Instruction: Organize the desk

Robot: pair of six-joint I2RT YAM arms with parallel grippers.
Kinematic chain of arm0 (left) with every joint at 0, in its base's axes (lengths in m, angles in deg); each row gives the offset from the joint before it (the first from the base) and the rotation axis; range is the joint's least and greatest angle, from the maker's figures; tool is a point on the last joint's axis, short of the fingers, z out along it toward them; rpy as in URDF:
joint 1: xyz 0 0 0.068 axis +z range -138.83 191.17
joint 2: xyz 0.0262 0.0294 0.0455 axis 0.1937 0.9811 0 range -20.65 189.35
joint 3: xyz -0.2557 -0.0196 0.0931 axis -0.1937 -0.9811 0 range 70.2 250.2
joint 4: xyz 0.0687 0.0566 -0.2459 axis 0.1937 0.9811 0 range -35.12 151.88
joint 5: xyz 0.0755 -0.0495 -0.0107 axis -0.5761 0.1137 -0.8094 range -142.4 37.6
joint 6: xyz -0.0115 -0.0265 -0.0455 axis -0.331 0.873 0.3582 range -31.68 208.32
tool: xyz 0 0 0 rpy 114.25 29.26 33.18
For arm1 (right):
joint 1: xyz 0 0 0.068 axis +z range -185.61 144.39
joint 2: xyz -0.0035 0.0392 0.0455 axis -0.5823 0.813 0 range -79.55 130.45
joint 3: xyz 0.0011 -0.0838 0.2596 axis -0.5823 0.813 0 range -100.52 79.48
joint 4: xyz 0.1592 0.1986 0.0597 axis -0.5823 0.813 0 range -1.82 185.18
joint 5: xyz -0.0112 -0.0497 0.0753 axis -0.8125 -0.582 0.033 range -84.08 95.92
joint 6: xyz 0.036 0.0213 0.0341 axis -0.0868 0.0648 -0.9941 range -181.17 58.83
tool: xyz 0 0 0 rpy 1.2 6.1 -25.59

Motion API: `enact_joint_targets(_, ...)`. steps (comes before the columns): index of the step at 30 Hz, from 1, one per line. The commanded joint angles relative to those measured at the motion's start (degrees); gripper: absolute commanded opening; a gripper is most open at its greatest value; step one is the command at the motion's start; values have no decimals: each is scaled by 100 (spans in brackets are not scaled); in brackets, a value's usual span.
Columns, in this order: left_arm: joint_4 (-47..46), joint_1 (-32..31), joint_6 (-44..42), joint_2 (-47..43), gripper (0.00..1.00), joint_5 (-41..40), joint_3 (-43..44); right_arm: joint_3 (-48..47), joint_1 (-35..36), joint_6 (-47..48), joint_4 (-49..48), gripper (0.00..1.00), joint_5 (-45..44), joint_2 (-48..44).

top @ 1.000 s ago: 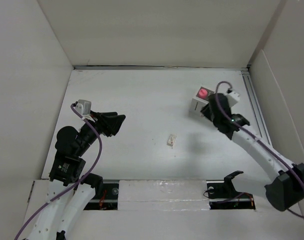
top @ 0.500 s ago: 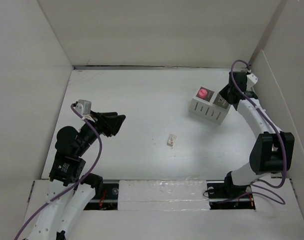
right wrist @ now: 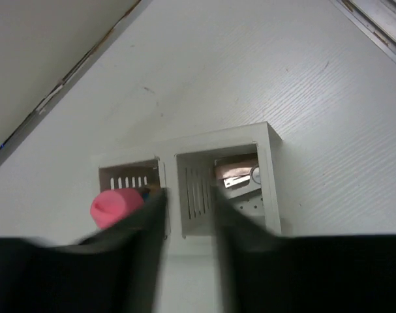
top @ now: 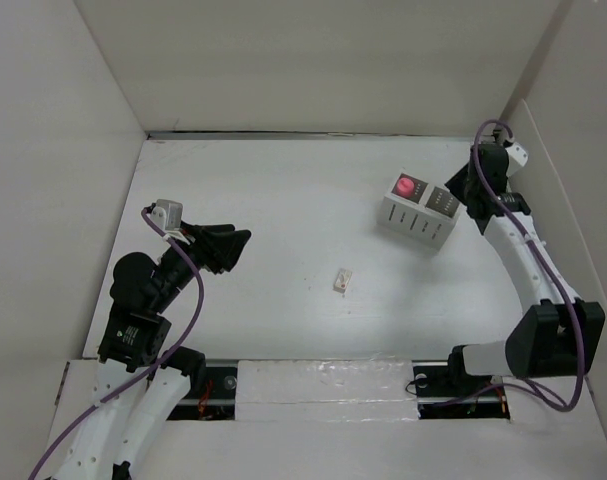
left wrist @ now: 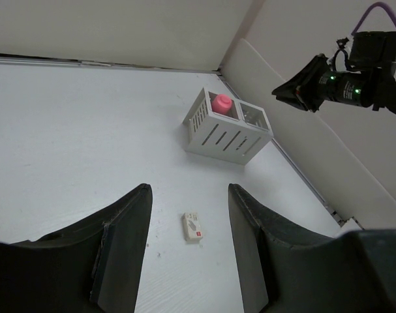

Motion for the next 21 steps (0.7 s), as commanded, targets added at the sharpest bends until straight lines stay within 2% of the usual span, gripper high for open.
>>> enact_joint_targets(1,-218,38,-37,-17,46,45,41,284,598,105,-59,20,138,-774)
enact_joint_targets(4,-218,38,-37,-26,46,36,50,1154,1441,62,-253,5,357,-1285)
enact_joint_targets(6,-227,38,-37,-9,46,45,41,1839,1821,-17,-331,8,489,-1444)
enact_joint_targets(10,-280,38,-19,18,48,115,41,2596,2744,-429,-542,69,692,-1594)
enact_joint_targets(12,-280,38,-10,35,49,124,41,2676,3542,-596,-796,77,579,-1202)
enact_joint_targets(13,-280,38,-10,35,49,124,41,2676,3546,-597,-798,77,578,-1199)
enact_joint_targets(17,-262,38,-28,27,49,98,32,2098,4483,-712,-526,77,104,211)
enact_joint_targets(21,-253,38,-28,26,49,98,33,1561,4968,-834,-446,77,-353,961)
